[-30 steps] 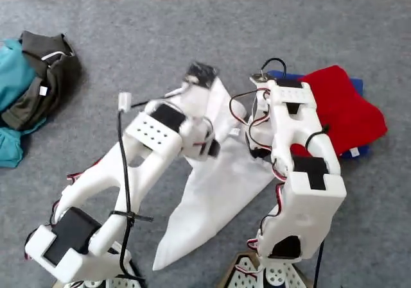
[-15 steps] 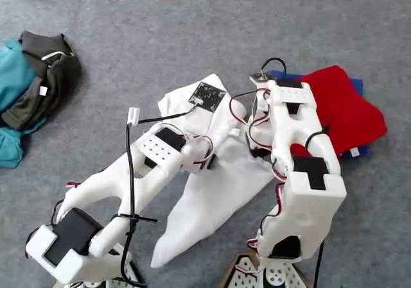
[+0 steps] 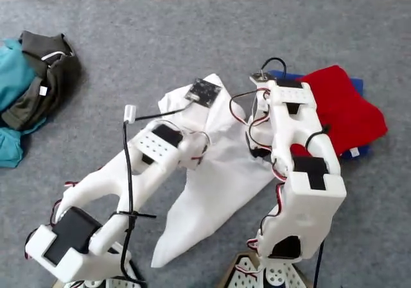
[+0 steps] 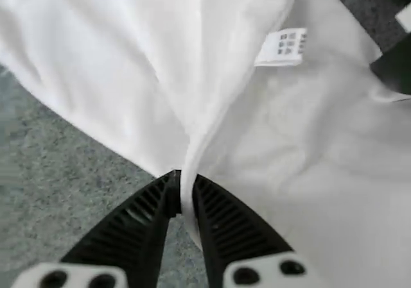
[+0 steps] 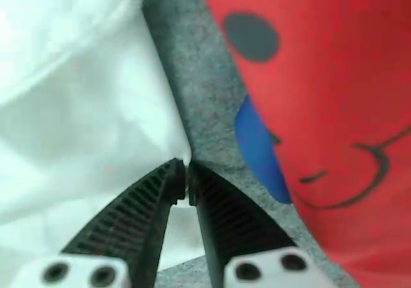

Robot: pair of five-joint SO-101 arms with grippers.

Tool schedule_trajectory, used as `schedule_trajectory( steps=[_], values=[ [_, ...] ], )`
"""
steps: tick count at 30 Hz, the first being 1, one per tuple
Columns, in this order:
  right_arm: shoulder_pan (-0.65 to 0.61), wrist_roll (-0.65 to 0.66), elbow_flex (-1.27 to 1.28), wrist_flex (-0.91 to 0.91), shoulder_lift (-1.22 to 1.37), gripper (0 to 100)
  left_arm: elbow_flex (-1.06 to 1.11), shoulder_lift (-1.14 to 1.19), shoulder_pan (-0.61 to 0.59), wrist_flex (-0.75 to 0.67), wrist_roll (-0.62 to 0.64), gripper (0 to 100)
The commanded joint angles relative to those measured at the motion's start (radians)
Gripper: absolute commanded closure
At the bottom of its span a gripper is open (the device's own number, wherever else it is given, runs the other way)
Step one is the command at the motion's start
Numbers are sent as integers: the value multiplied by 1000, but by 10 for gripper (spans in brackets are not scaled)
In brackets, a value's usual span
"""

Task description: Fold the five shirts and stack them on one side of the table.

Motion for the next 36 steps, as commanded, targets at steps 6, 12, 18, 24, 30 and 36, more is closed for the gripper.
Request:
schedule_trajectory(
  steps=[6, 12, 18, 24, 30, 36],
  values=[
    [-43, 6, -2, 2, -41, 984, -88, -21, -375, 192, -11, 971],
    [-176, -2, -18, 23, -44, 984, 18, -189, -654, 236, -72, 971],
    [-351, -2, -88, 84, -44, 984, 186, -473, -947, 238, -167, 971],
    [-457, -2, -202, 106, -38, 984, 395, -651, -1161, 233, -250, 971],
    [-473, -2, -305, 106, -36, 983, 510, -740, -1440, 230, -287, 971],
    [-483, -46, -378, 101, -35, 917, 484, -790, -1744, 230, -288, 971]
  ],
)
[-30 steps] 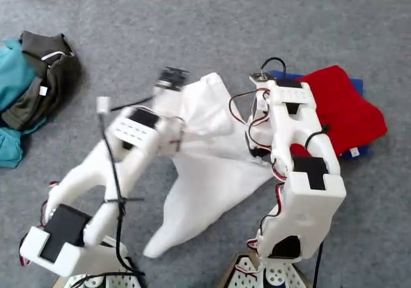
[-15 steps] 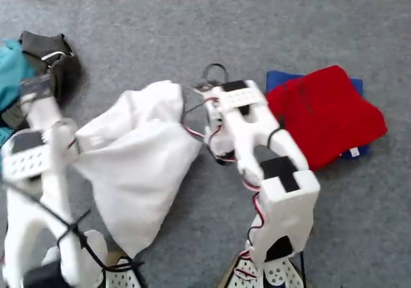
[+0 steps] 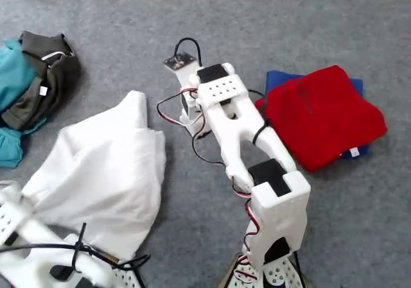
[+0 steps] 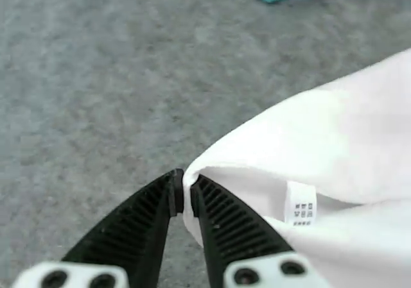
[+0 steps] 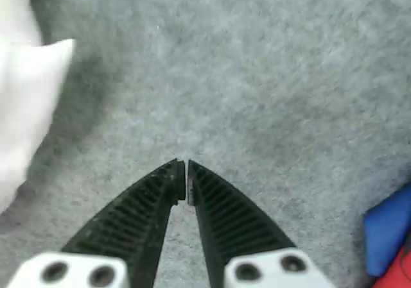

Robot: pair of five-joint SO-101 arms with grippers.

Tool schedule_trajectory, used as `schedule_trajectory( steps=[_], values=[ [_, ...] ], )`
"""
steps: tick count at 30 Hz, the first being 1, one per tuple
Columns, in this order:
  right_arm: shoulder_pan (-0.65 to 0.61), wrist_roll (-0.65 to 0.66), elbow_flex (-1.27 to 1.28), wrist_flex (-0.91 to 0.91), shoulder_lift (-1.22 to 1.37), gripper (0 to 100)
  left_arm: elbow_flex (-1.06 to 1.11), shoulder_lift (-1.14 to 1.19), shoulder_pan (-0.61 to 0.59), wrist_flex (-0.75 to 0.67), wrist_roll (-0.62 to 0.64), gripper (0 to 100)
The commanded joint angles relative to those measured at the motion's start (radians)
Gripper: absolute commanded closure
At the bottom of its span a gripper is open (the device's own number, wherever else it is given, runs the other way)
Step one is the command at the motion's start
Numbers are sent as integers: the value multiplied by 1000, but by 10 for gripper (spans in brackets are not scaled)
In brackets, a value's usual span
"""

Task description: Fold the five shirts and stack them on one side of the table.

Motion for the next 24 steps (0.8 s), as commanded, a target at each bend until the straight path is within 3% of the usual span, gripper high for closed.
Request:
schedule_trajectory(
  steps=[1, 7, 15, 19, 21, 24],
  values=[
    [-34, -21, -74, -5, -35, 883, -42, -44, -163, -2, -12, 971],
    [-118, -80, -79, -28, -35, 728, -54, -72, -231, 8, -15, 971],
    [-262, -138, -79, -83, -35, 723, -107, -72, -375, 8, -14, 970],
    [-307, -170, -79, -138, -35, 723, -104, -72, -377, 9, -58, 969],
    [-325, -180, -81, -175, -18, 723, -104, -66, -364, 38, -103, 927],
    [-353, -201, -111, -201, 41, 723, -116, -72, -335, 118, -123, 772]
  ],
)
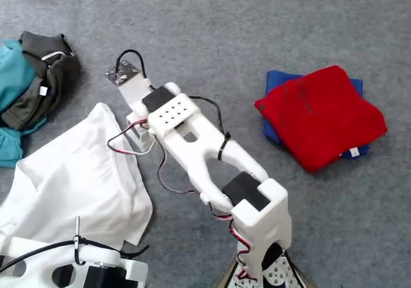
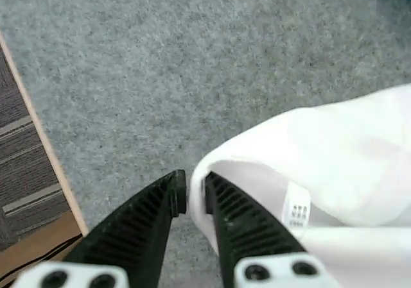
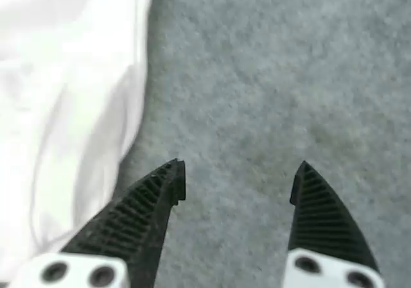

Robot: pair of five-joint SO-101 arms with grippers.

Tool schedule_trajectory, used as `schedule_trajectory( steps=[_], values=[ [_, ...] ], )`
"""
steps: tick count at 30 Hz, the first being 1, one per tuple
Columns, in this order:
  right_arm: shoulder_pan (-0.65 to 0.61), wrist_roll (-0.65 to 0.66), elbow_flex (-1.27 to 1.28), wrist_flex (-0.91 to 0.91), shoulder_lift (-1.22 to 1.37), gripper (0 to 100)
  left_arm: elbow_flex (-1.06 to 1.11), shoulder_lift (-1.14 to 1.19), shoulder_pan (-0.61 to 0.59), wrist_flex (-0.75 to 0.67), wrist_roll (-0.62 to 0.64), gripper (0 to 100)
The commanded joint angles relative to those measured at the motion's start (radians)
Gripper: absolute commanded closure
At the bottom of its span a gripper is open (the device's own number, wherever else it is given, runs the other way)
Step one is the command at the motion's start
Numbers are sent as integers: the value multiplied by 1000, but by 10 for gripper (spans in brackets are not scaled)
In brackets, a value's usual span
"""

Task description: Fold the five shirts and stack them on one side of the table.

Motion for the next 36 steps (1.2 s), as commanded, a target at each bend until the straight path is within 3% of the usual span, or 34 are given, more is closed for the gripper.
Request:
schedule_trajectory(
  steps=[1, 6, 15, 21, 23, 26, 32, 36],
  values=[
    [-40, -31, -108, -26, 50, 723, -76, -21, 44, 77, -28, 714],
    [-92, -75, -286, -18, 219, 723, -160, -21, 111, 112, -60, 541],
    [-158, -146, -711, 189, 544, 732, -266, -18, 111, 110, -32, 541],
    [-123, -84, -972, 407, 734, 985, -263, -14, 120, 109, 9, 541],
    [-95, -77, -1067, 506, 771, 979, -263, -14, 134, 107, 9, 559],
    [-11, -84, -1116, 516, 785, 985, -263, -14, 171, 110, 9, 626],
    [161, 3, -1043, 516, 677, 985, -242, -12, 378, 110, 11, 748],
    [275, 183, -903, 516, 578, 985, -249, -12, 607, 103, 94, 768]
  ],
)
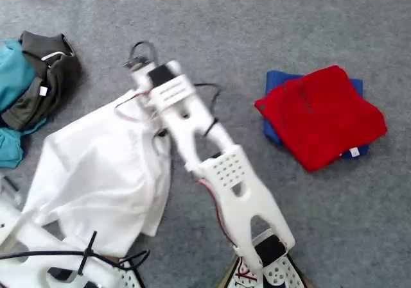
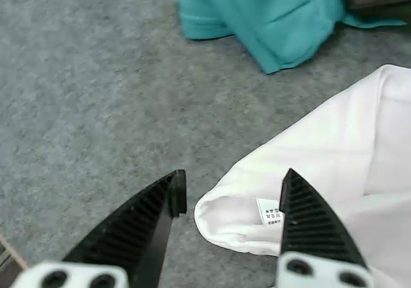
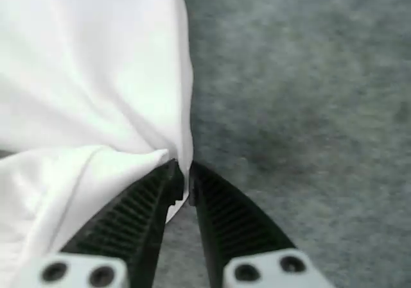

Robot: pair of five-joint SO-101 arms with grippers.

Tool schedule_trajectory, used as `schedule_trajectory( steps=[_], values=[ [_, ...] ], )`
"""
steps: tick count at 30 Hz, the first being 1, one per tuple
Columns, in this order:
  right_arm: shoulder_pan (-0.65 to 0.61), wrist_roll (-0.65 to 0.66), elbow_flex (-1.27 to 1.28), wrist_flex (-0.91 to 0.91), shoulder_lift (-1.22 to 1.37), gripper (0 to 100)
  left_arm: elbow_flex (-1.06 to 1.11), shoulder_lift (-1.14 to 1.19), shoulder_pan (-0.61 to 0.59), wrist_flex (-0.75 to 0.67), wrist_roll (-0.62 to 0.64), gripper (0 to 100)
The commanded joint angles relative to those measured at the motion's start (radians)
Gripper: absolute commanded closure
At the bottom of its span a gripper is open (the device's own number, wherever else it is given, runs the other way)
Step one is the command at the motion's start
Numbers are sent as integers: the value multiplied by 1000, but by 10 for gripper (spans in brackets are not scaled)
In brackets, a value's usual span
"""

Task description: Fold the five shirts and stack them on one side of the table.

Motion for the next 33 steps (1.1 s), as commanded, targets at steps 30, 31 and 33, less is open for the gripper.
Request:
schedule_trajectory(
  steps=[30, 31, 33],
  values=[
    [385, 396, 173, 8, -254, 939, -591, 1195, 763, -226, 374, 858],
    [388, 396, 174, 8, -272, 939, -598, 1194, 762, -226, 374, 891],
    [396, 396, 182, 8, -312, 939, -628, 1178, 754, -198, 374, 947]
  ],
)
